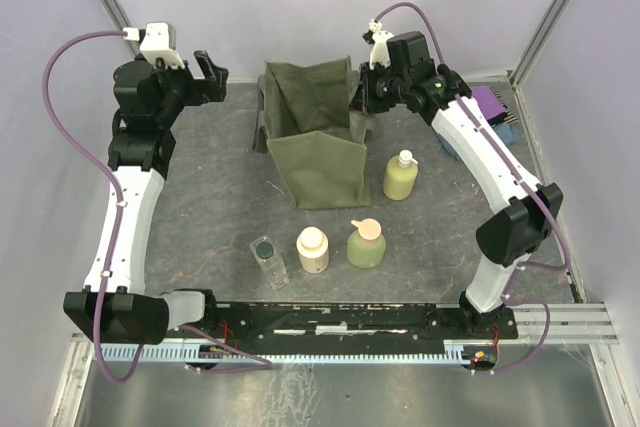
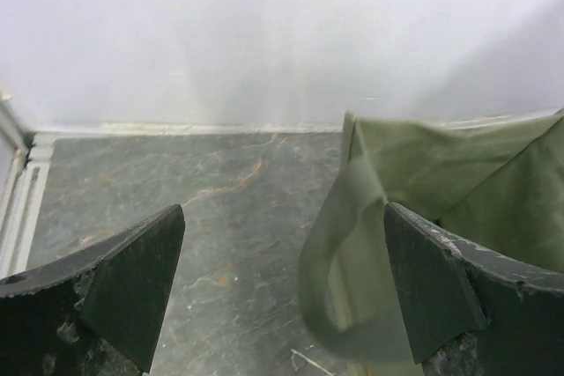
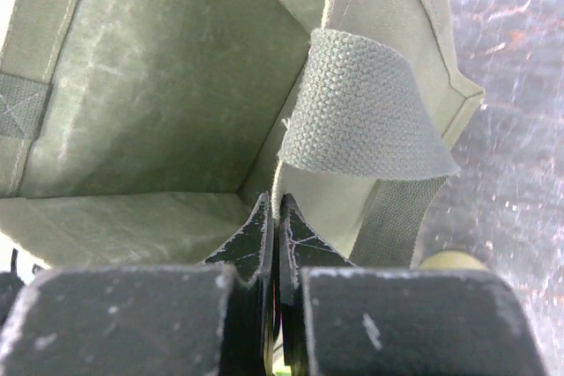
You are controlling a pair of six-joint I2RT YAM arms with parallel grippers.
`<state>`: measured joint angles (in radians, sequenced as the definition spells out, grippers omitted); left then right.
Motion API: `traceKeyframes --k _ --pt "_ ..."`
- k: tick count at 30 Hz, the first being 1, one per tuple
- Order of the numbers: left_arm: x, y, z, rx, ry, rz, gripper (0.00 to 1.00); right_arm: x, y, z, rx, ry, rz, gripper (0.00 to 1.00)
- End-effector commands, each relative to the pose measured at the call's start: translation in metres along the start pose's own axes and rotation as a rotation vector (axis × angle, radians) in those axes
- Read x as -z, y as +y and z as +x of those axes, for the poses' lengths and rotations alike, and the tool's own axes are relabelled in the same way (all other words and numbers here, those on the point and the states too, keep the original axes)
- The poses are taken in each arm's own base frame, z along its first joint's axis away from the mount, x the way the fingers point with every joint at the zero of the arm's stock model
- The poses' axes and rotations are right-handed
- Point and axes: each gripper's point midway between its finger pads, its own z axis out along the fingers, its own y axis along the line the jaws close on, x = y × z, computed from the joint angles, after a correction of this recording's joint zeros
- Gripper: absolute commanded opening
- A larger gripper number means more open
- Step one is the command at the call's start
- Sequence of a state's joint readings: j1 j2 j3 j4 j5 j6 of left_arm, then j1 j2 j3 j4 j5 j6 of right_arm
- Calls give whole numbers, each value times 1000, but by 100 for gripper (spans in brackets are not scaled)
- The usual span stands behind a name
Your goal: Place the personal care products into the canvas bag
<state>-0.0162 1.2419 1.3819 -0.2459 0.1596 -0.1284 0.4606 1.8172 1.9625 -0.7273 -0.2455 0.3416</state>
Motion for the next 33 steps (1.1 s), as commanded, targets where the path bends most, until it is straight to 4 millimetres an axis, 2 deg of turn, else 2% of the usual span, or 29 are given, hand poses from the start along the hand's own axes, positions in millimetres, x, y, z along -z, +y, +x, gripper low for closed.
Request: traceKeyframes --k 1,5,9,10,12,14,16,18,22,25,28,33 --pt "12 -40 -29 -20 -43 154 100 31 21 20 54 33 -67 1" --pt "8 -66 -16 -41 8 221 100 38 25 42 60 68 -72 1" --pt "6 -84 10 -100 83 224 99 46 26 57 70 89 -63 1" --pt "7 -87 16 -106 101 221 100 47 25 59 72 92 -54 7" --pt "9 -89 31 -107 139 221 99 52 23 61 81 94 -34 37" --pt "12 -91 42 -98 172 222 100 55 19 59 96 80 -4 60" --pt "15 -92 51 -92 199 220 100 59 14 52 112 52 32 80" --pt "17 -92 58 -89 224 217 100 62 10 43 128 20 63 93" --pt "20 -88 69 -93 256 193 100 76 1 18 157 -54 148 100" --pt "23 -88 75 -83 267 190 100 94 -22 7 155 -76 304 100" --pt "25 -92 81 -63 283 211 100 110 -51 11 119 -35 445 100" --pt "25 -94 88 -49 286 220 100 131 -93 28 -7 -13 562 100"
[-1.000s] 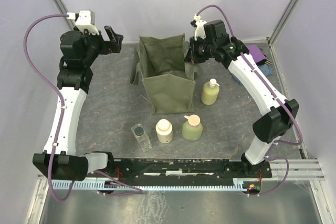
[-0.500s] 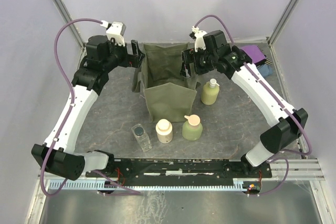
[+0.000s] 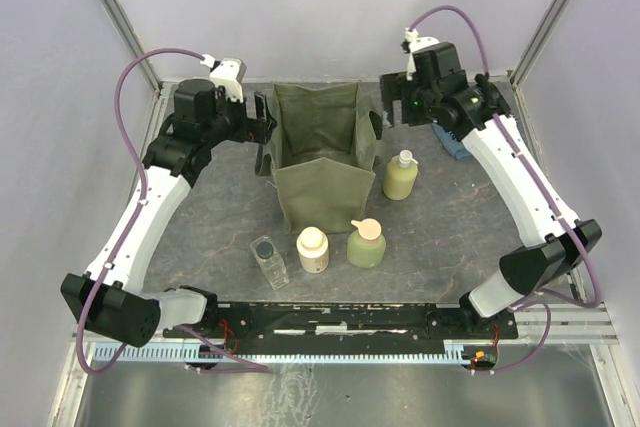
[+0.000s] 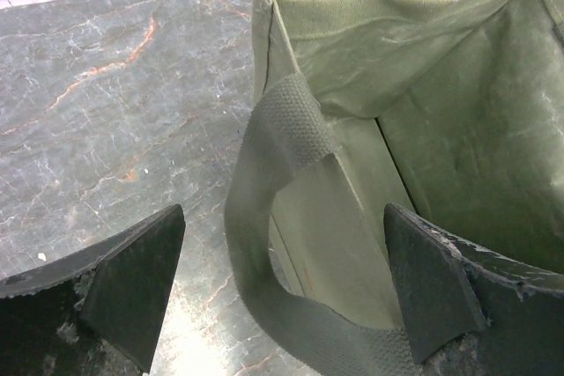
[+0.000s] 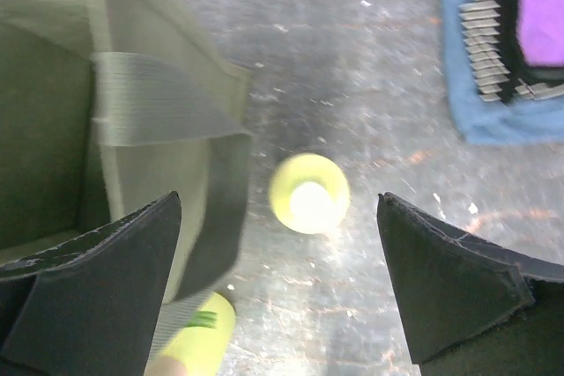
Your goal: Place the personal care products into the canvas bag
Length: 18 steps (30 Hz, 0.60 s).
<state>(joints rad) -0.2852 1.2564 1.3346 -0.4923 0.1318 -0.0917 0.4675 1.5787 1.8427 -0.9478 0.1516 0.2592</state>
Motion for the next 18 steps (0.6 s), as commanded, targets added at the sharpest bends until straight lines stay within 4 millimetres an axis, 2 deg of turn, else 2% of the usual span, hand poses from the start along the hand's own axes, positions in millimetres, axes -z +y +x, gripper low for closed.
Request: traceKeyframes --k 1,4,6,10,12,18 --pt "8 -8 -9 3 -60 25 100 21 -56 13 -97 10 187 100" --pt "6 -13 -7 16 -68 51 99 21 -75 34 -83 67 241 100" --pt "1 -16 -2 24 -53 72 100 16 -77 54 -54 126 235 100" --pt "-7 -16 7 40 -42 72 100 1 -62 87 -51 187 138 97" --pt "-8 -14 8 45 -57 64 100 -6 -56 97 -71 200 103 94" --pt "-15 -14 15 52 -46 70 99 -37 -51 117 -75 237 79 93"
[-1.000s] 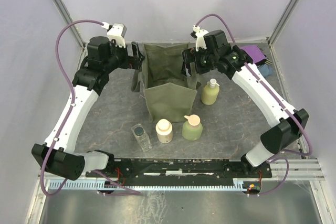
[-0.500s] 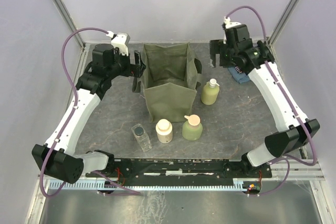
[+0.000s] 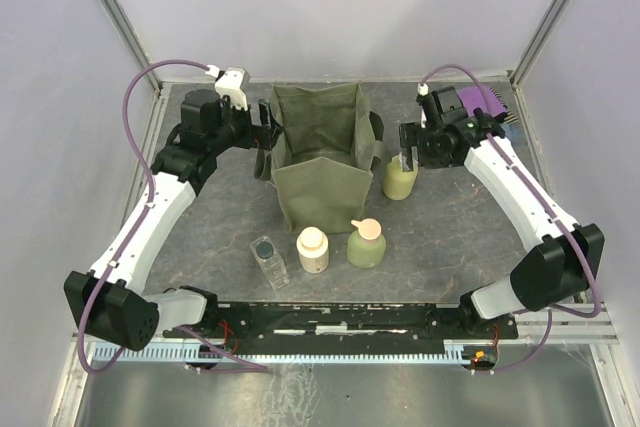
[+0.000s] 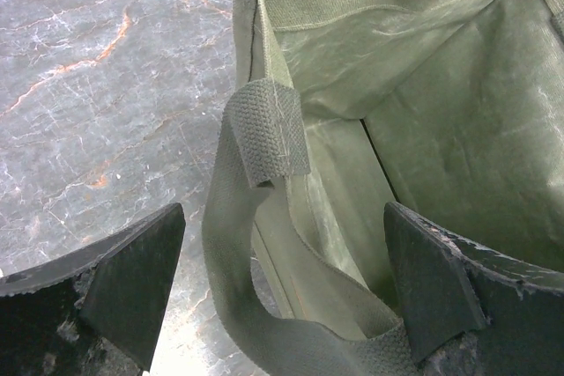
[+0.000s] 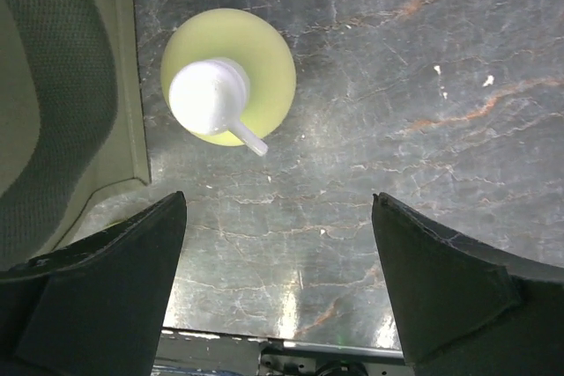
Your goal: Place the personal care products into the canvas bag
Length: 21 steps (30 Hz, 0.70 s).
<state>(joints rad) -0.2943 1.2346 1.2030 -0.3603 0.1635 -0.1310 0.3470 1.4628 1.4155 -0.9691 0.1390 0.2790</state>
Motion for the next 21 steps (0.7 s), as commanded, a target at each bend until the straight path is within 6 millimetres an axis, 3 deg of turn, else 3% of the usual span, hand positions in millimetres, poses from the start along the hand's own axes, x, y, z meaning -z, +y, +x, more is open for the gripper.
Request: traceKeyframes --k 1,13,21 --pt "-3 -7 -4 21 -26 30 100 -16 16 -18 -3 -80 -65 93" --pt "-2 -7 0 39 -36 26 100 -51 24 -31 131 -125 -101 84" --pt "-4 -5 0 52 -33 18 100 -58 23 -35 191 -110 -94 74"
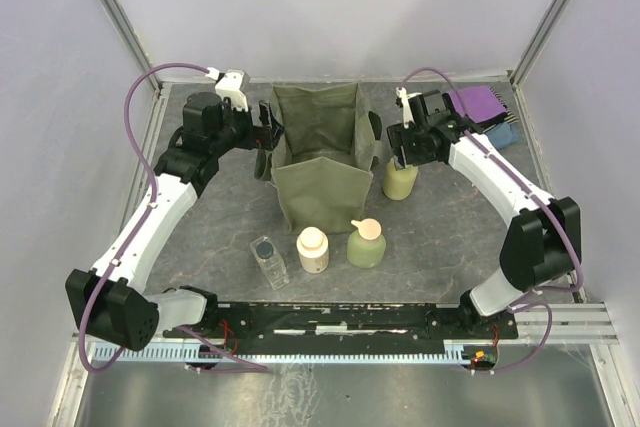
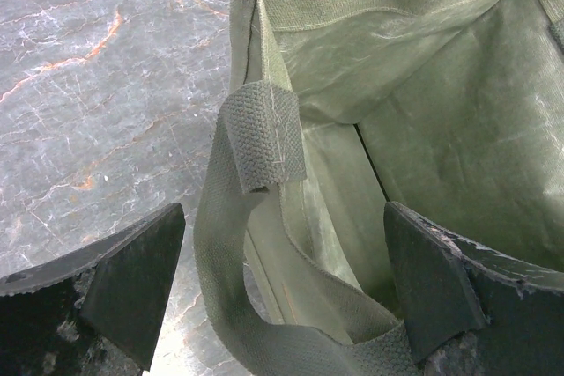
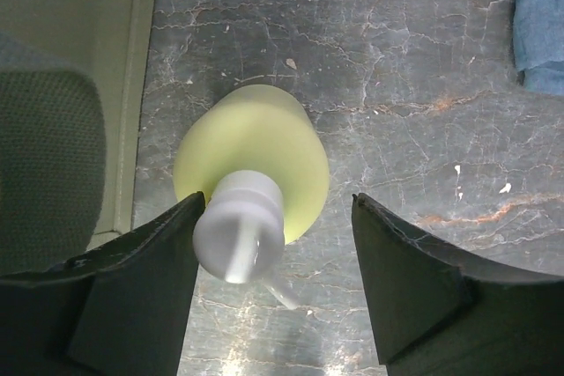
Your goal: Place the personal care products into the canvas bag
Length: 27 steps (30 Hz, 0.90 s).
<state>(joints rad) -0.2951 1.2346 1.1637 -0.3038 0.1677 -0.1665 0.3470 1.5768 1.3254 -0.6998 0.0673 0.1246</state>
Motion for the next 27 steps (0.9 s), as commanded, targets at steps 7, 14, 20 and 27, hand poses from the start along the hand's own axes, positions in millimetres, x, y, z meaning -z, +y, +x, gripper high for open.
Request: traceKeyframes --k 7,14,20,27 --pt "-4 -4 -3 26 -12 11 99 -6 7 -20 52 -35 -38 62" --pt "-9 -5 -3 26 -4 22 100 -7 12 -18 56 -10 -67 42" --pt "-11 -5 -1 24 2 23 100 2 9 -14 65 36 -51 25" --pt "-13 -5 1 25 9 27 100 13 1 -13 68 68 -9 3"
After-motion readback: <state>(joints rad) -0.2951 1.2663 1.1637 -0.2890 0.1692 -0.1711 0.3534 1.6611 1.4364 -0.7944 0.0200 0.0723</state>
